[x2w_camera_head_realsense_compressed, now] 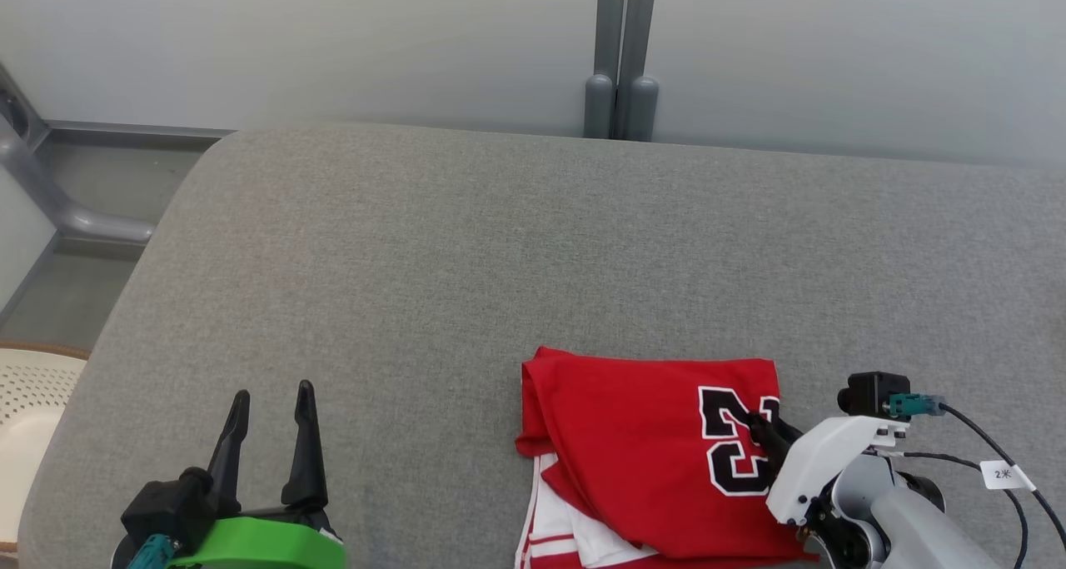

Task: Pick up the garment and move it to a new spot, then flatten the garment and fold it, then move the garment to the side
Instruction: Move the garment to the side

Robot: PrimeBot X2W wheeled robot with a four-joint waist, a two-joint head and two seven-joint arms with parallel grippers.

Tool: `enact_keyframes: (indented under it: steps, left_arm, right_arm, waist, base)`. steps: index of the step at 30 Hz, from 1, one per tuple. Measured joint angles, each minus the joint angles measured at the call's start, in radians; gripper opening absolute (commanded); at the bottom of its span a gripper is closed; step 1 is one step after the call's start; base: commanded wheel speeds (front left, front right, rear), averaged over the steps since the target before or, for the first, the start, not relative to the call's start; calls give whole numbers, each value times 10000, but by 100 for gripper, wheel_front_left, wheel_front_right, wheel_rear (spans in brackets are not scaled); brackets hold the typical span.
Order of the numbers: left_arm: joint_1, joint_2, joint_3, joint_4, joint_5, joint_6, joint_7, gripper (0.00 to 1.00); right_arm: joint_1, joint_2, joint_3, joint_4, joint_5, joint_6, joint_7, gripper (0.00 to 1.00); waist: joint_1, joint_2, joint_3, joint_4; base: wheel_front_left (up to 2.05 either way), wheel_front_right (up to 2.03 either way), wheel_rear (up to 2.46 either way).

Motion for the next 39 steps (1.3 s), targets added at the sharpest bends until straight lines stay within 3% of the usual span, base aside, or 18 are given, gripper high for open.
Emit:
enact_keyframes:
  steps: [11, 21, 39]
  left_arm:
    - [-58, -42, -395, -165, -198, -79, 0, 100]
    - [-549, -65, -1057, -288, -192, -84, 0, 100]
    - [-1447, 79, -1806, -151, 0, -163, 0, 100]
  right_arm:
    - [-636, -825, 750, -637, 276, 2, -1035, 0]
    - [-1189, -1787, 918, -1204, 299, 2, -1189, 0]
    - [-1666, -1749, 1020, -1392, 633, 2, -1933, 0]
  waist:
    - [0, 0, -43, -693]
    - [0, 0, -12, -2189]
    - [0, 0, 606, -5251]
  base:
    - [0, 0, 0]
    - [0, 0, 0]
    - [0, 0, 0]
